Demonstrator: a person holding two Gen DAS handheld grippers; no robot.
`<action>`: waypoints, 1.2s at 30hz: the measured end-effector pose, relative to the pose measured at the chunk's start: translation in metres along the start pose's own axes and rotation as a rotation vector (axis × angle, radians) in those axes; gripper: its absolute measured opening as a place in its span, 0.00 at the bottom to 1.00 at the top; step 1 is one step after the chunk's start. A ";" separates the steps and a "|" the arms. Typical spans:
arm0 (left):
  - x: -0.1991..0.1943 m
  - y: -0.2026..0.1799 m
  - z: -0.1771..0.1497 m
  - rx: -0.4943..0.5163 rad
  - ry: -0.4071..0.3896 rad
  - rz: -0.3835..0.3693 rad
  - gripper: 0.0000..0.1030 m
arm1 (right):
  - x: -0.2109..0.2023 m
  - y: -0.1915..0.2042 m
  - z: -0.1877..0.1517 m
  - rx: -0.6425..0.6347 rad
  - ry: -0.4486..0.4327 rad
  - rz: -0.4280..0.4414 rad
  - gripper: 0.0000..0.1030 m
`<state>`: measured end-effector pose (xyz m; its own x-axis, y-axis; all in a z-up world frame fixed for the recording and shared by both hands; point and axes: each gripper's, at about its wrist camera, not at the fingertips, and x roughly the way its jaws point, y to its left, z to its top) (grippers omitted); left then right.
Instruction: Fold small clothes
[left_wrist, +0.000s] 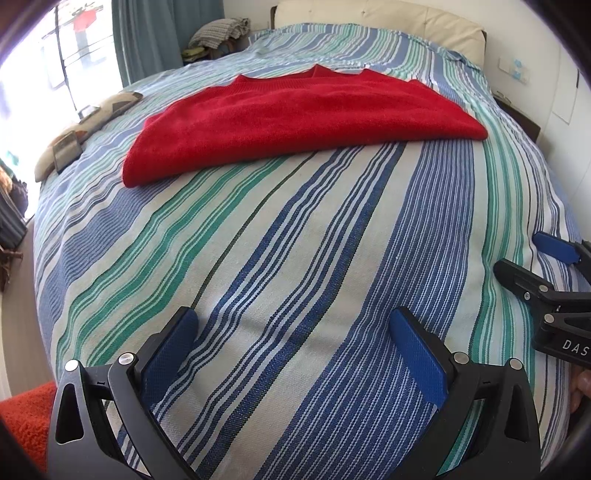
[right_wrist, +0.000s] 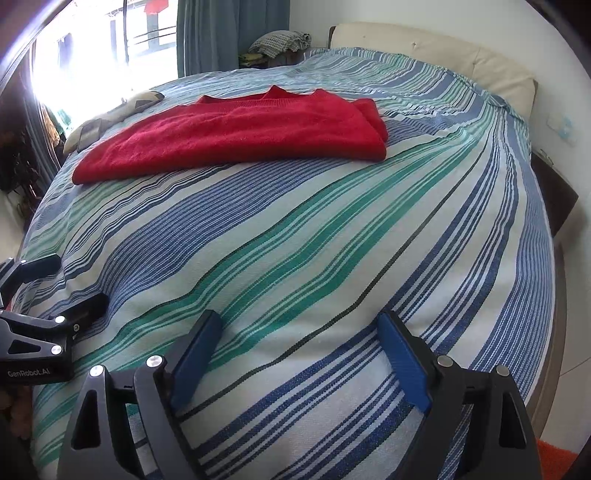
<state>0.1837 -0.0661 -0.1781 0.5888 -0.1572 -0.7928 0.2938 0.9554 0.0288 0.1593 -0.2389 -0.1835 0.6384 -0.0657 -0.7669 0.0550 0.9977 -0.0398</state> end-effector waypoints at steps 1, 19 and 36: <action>0.000 0.001 0.000 -0.001 -0.002 -0.002 0.99 | 0.000 0.000 0.000 0.000 -0.001 -0.006 0.84; 0.000 0.001 0.000 0.004 0.002 0.000 0.99 | 0.000 0.002 0.001 -0.001 0.012 -0.029 0.87; -0.004 -0.002 -0.002 0.007 0.002 0.023 0.99 | 0.001 0.000 -0.001 0.002 0.023 -0.034 0.87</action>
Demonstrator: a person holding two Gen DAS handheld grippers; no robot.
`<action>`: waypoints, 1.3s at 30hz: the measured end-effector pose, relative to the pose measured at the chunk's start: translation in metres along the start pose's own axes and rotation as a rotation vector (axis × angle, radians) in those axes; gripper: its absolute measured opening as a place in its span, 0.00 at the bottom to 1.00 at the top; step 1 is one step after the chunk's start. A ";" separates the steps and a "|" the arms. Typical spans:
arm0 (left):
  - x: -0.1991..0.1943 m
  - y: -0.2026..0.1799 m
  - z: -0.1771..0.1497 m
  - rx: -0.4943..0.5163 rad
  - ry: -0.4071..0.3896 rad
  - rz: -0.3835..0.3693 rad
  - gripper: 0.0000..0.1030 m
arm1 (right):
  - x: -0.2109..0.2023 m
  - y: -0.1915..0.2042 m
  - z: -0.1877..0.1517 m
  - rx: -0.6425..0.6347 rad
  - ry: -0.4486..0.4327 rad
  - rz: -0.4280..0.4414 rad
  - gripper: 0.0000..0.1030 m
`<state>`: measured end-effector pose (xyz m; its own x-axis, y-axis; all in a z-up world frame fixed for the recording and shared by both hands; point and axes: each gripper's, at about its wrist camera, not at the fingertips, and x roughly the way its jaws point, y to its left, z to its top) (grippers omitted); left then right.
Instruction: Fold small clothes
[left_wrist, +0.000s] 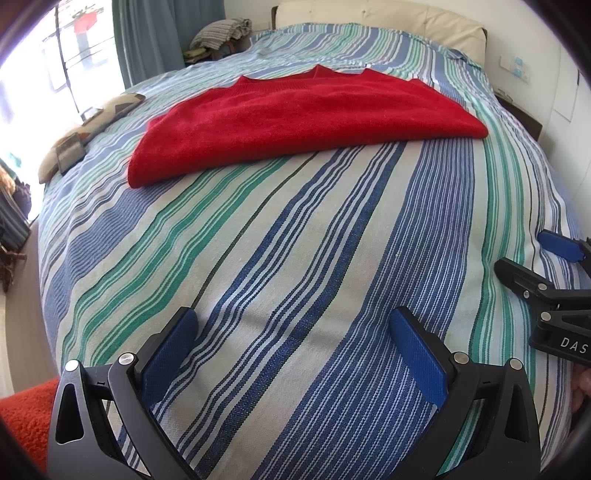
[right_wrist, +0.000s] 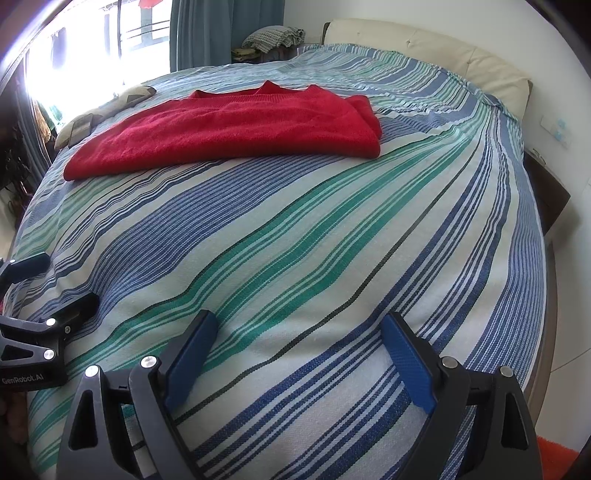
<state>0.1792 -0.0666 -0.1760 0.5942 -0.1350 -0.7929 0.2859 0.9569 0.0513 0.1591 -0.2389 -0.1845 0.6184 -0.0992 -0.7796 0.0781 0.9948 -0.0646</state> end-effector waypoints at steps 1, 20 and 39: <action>-0.003 0.000 -0.001 0.002 0.000 0.009 0.99 | -0.001 -0.001 0.000 0.003 0.005 0.003 0.87; -0.031 0.106 0.039 -0.240 -0.057 -0.009 0.99 | 0.058 -0.173 0.167 0.585 0.107 0.416 0.77; -0.010 0.141 0.040 -0.363 0.034 -0.083 0.98 | 0.052 -0.028 0.266 0.316 0.071 0.469 0.12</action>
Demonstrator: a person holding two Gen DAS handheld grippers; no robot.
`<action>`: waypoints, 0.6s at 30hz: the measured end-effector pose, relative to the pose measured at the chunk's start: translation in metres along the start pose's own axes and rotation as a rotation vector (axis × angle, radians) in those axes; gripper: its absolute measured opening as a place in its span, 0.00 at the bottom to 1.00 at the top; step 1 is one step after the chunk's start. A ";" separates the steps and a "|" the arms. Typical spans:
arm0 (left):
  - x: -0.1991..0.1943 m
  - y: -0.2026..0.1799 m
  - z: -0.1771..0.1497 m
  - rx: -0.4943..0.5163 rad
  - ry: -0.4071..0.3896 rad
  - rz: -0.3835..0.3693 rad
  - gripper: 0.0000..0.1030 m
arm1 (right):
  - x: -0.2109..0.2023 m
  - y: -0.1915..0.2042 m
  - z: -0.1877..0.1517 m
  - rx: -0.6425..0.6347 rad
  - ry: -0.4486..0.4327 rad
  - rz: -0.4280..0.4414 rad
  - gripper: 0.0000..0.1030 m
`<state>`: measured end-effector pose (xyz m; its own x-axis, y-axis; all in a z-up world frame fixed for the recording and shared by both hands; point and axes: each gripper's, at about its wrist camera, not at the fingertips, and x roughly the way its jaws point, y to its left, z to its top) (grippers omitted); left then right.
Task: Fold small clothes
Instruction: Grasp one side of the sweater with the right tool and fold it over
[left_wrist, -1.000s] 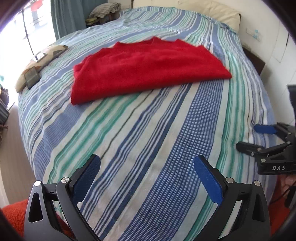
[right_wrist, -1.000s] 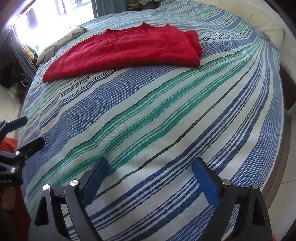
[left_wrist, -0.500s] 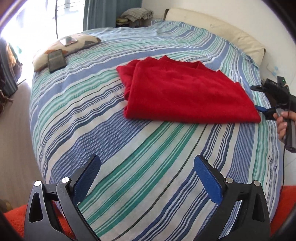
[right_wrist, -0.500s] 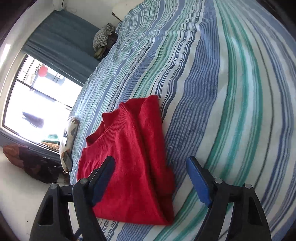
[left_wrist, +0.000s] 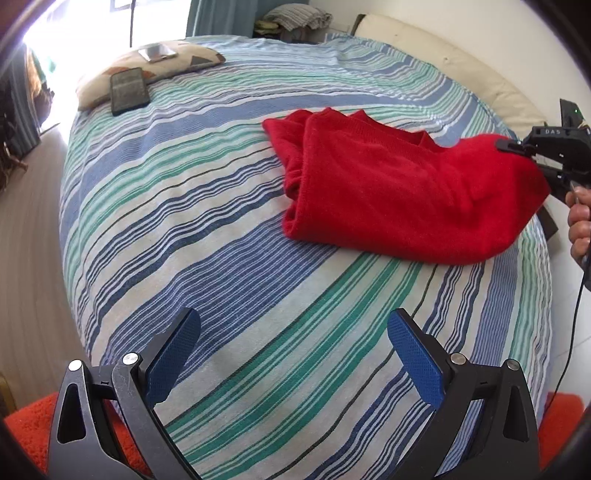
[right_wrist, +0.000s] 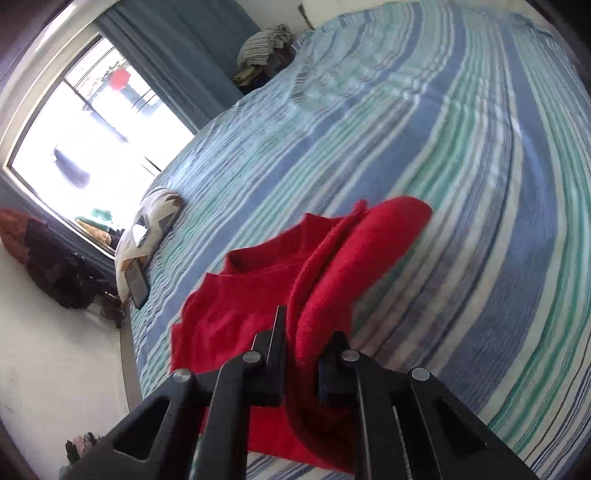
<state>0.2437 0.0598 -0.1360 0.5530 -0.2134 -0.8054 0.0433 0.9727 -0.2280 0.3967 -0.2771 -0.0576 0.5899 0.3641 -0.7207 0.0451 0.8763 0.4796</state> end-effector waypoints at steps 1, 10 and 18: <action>-0.002 0.004 0.002 -0.014 -0.004 0.000 0.98 | 0.007 0.026 -0.001 -0.044 0.015 0.014 0.12; -0.010 0.043 0.004 -0.098 -0.015 0.041 0.98 | 0.137 0.137 -0.076 -0.159 0.255 0.170 0.26; -0.009 0.066 0.006 -0.176 -0.005 0.036 0.98 | 0.079 0.101 -0.070 0.016 0.179 0.462 0.59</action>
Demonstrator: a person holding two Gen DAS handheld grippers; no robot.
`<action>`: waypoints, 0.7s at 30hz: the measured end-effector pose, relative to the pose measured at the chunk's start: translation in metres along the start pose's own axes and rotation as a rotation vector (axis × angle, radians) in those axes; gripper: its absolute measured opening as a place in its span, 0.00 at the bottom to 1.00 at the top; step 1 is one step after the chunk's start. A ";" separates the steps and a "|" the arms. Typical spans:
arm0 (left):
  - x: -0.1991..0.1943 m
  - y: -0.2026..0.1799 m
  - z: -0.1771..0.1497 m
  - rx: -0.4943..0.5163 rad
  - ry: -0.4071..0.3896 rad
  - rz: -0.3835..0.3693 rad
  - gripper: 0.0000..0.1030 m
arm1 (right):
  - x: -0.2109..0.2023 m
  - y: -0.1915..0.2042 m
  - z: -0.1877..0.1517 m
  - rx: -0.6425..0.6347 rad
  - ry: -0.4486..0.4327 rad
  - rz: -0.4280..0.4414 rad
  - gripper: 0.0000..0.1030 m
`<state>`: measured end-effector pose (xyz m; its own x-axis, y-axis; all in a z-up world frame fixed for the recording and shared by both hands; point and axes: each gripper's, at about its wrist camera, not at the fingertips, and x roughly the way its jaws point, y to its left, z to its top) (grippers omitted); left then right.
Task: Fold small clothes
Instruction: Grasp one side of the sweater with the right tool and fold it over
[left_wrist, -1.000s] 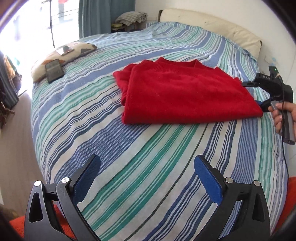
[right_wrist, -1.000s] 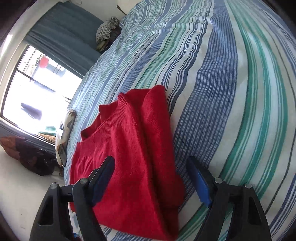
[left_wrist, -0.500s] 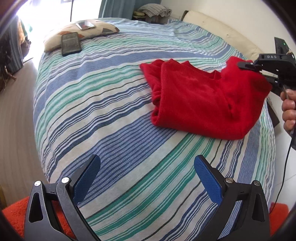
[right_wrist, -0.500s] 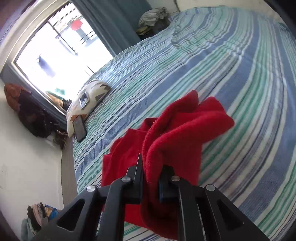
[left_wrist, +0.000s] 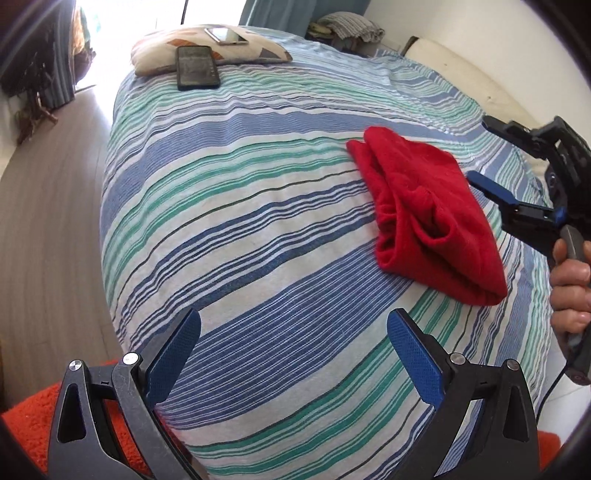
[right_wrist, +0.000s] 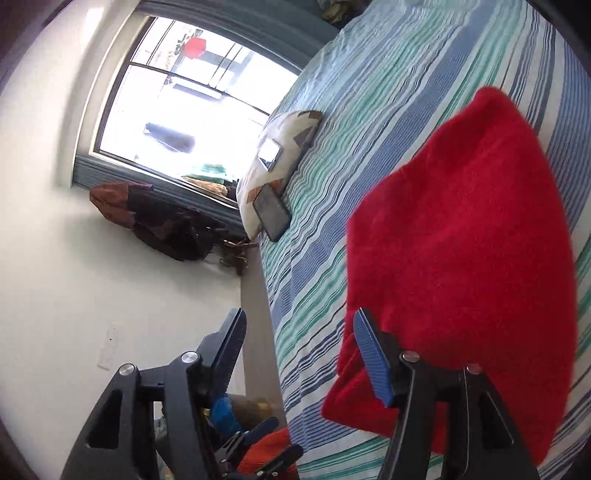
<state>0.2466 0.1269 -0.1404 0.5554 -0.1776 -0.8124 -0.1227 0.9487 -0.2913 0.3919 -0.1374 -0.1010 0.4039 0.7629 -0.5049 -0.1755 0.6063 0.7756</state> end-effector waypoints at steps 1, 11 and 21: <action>0.001 0.001 0.000 -0.004 0.002 0.000 0.98 | -0.009 0.004 0.000 -0.063 -0.023 -0.118 0.59; 0.005 -0.008 -0.009 0.058 0.009 0.058 0.98 | 0.096 0.028 -0.085 -0.554 0.126 -0.504 0.11; 0.007 -0.018 -0.012 0.100 0.003 0.067 0.98 | -0.026 0.032 -0.080 -0.561 -0.083 -0.553 0.11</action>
<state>0.2431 0.1057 -0.1467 0.5464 -0.1137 -0.8298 -0.0768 0.9798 -0.1848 0.3040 -0.1204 -0.0932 0.6266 0.3119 -0.7142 -0.3471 0.9322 0.1026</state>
